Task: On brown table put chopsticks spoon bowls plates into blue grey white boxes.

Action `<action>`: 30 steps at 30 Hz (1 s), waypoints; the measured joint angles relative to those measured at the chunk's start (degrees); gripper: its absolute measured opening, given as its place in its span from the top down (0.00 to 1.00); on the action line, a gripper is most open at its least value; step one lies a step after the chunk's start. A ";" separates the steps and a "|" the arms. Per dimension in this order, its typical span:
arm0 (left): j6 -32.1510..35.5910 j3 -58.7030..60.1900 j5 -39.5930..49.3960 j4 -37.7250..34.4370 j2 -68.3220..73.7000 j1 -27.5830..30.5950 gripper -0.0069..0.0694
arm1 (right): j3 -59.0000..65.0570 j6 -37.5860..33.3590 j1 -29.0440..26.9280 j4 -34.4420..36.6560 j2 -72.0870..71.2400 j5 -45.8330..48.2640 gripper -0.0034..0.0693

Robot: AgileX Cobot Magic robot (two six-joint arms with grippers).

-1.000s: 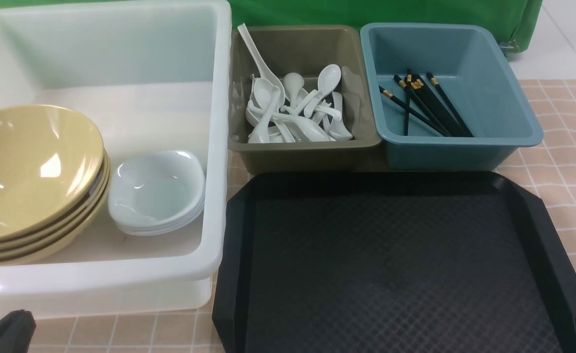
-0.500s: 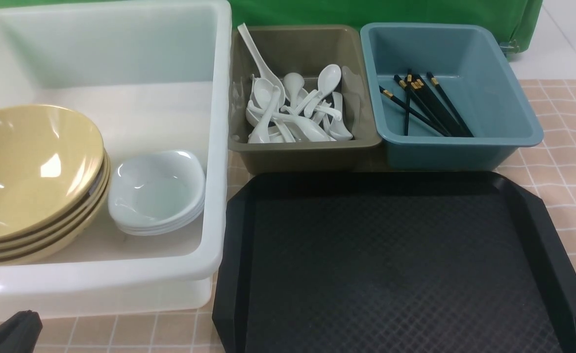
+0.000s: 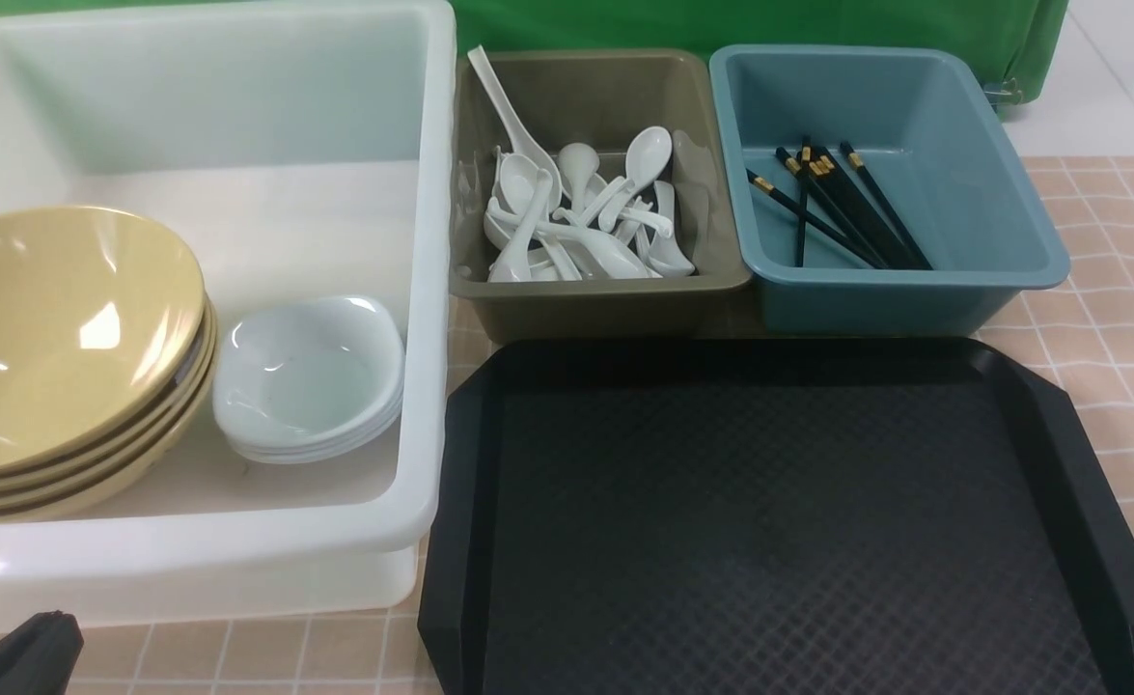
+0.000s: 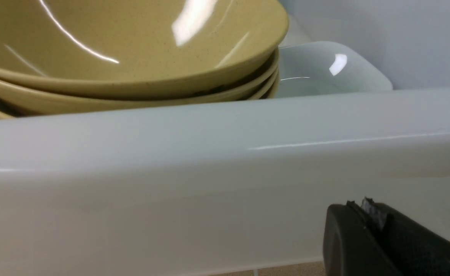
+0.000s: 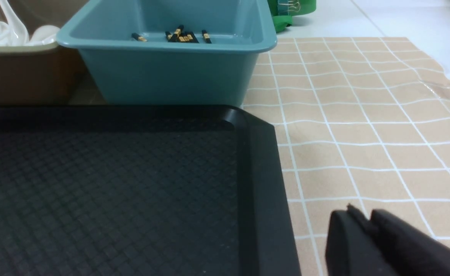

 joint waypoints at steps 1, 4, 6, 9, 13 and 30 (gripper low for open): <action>0.00 -0.02 0.00 0.00 0.00 0.00 0.91 | 0.00 0.00 0.00 0.00 0.00 0.00 0.79; 0.00 -0.02 0.00 0.00 0.00 0.00 0.91 | 0.00 0.00 0.00 0.00 0.00 0.00 0.79; -0.04 -0.02 0.00 0.00 0.00 0.00 0.91 | 0.00 0.00 0.00 0.00 0.00 0.00 0.78; -0.04 -0.02 0.00 0.00 0.00 0.00 0.91 | 0.00 0.00 0.00 0.00 0.00 0.00 0.78; -0.04 -0.02 0.00 0.00 0.00 0.00 0.91 | -0.05 0.00 0.00 0.00 0.00 0.02 0.78; -0.04 -0.02 0.00 0.00 0.00 0.00 0.91 | -0.05 0.00 0.00 0.00 0.00 0.17 0.77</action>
